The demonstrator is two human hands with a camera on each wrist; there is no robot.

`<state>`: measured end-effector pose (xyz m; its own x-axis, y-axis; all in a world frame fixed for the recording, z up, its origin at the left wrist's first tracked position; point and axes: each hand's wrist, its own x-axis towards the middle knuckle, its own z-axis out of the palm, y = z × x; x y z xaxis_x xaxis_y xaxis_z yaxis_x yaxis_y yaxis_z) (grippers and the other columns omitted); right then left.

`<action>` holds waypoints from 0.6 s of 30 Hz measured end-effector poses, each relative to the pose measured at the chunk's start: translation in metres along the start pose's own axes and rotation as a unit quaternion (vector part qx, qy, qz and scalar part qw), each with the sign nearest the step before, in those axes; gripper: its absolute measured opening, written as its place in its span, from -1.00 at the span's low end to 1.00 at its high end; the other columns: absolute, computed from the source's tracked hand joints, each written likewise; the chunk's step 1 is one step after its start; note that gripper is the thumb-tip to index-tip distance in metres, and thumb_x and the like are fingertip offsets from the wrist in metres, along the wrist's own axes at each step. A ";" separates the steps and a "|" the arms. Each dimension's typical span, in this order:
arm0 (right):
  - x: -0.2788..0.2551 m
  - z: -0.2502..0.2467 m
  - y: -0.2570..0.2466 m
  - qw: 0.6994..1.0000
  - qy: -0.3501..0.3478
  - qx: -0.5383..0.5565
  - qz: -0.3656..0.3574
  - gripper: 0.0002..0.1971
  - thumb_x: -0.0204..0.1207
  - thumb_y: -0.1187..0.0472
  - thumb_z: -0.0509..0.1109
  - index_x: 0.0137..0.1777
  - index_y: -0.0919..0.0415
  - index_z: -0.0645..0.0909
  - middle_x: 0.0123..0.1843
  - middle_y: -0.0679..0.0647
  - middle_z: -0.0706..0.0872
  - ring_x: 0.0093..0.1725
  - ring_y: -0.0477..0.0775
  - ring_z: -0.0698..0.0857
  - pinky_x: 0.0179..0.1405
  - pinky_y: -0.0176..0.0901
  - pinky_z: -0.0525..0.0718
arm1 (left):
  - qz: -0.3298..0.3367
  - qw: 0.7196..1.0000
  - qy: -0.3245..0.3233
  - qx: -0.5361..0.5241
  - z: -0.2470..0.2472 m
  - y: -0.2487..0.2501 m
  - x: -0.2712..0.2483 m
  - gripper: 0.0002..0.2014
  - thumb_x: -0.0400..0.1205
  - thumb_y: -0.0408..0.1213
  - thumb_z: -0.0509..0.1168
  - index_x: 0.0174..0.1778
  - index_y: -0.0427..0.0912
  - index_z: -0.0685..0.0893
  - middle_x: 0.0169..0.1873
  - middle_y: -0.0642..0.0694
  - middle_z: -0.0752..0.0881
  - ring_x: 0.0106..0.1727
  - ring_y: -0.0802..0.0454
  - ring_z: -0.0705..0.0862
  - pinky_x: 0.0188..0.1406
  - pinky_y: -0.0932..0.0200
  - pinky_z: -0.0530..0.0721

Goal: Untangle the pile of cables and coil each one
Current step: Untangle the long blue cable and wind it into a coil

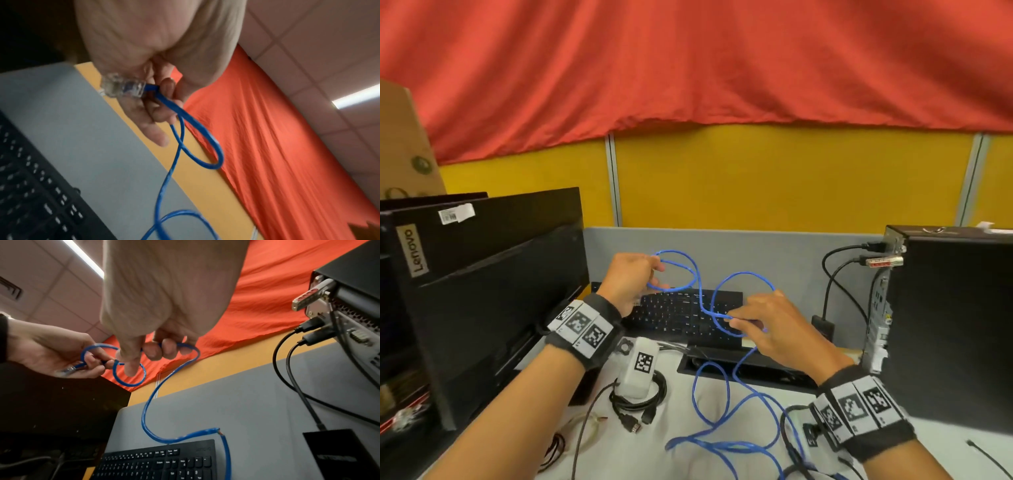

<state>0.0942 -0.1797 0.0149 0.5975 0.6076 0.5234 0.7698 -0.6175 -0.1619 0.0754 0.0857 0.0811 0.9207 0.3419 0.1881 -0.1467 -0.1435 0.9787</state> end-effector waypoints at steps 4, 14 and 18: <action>-0.001 -0.002 0.000 0.998 -0.041 -0.050 -0.020 -0.62 0.74 -0.06 0.26 -0.23 0.14 0.67 -0.37 0.03 0.57 -0.28 0.04 0.47 0.04 -0.36 0.29 | -0.098 0.988 -0.076 -0.088 -0.001 0.004 0.000 -0.77 0.80 -0.22 0.22 -0.08 -0.27 0.64 -0.58 0.00 0.50 -0.59 0.12 0.43 -0.58 0.23 0.64; 0.017 -0.015 -0.029 0.980 -0.060 0.184 -0.046 -0.85 0.59 0.01 0.48 -0.12 -0.03 0.85 -0.38 -0.04 0.76 -0.48 -0.06 0.55 -0.41 -0.18 0.54 | 0.356 0.849 -0.064 0.386 0.034 -0.018 -0.035 -0.74 0.68 -0.20 0.40 -0.29 -0.24 0.75 -0.51 -0.08 0.67 -0.47 -0.07 0.58 -0.47 0.16 0.47; 0.023 -0.009 -0.027 0.960 0.067 0.272 0.000 -0.88 0.59 0.05 0.53 -0.14 0.02 0.83 -0.38 0.24 0.73 -0.45 0.17 0.54 -0.41 0.09 0.52 | 0.270 0.919 -0.192 0.212 0.038 -0.016 -0.049 -0.72 0.76 -0.23 0.28 -0.24 -0.25 0.70 -0.48 -0.16 0.75 -0.44 0.01 0.72 -0.31 0.19 0.69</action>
<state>0.0853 -0.1531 0.0390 0.5905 0.5159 0.6206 0.7956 -0.2433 -0.5548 0.0461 0.0362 0.0532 0.8273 -0.2269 0.5139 -0.5400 -0.5731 0.6164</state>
